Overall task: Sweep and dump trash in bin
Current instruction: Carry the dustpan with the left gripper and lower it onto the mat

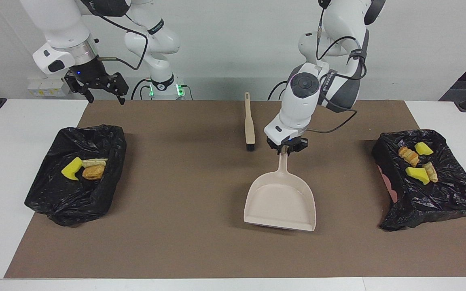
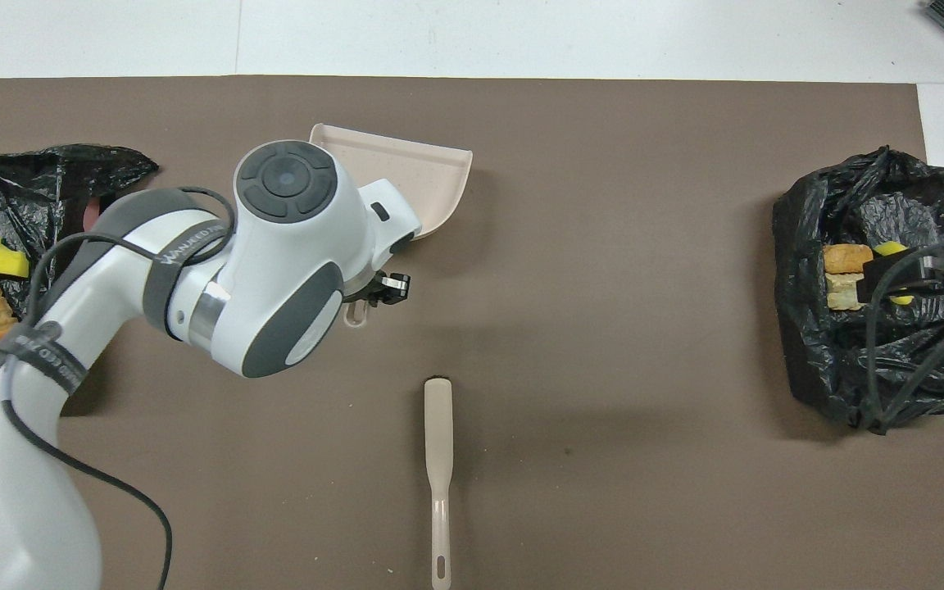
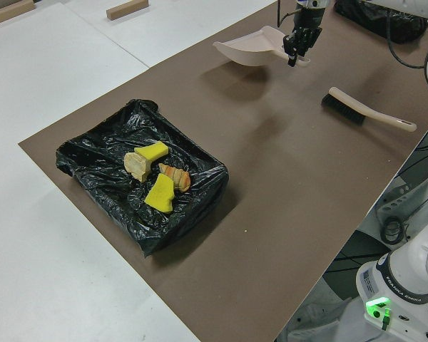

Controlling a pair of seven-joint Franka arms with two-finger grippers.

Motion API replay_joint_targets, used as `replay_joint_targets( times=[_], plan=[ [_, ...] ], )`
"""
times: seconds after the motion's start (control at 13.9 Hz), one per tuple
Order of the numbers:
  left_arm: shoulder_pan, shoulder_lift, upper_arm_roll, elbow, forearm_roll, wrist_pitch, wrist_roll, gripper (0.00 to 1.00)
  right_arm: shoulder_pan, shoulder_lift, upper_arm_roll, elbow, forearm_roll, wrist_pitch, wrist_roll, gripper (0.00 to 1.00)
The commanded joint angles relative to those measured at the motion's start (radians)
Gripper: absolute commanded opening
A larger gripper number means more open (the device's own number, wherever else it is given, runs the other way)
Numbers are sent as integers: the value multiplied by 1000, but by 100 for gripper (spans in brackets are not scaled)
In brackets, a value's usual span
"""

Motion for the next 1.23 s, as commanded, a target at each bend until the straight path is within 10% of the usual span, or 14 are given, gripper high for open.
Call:
replay_joint_targets(
  times=[0.0, 0.79, 0.94, 1.15],
  plan=[
    [-35, 13, 1, -9, 3, 51, -78, 0, -4, -9, 6, -9, 3, 12, 18, 100],
    [-37, 93, -14, -39, 2, 165, -133, 0, -4, -9, 6, -9, 3, 15, 20, 100],
    [-37, 95, -14, -33, 0, 151, -130, 29, -4, -9, 6, -9, 3, 15, 20, 100],
    [-55, 75, -2, -38, 2, 137, -121, 98, -4, -9, 6, -9, 5, 15, 20, 100]
  ],
)
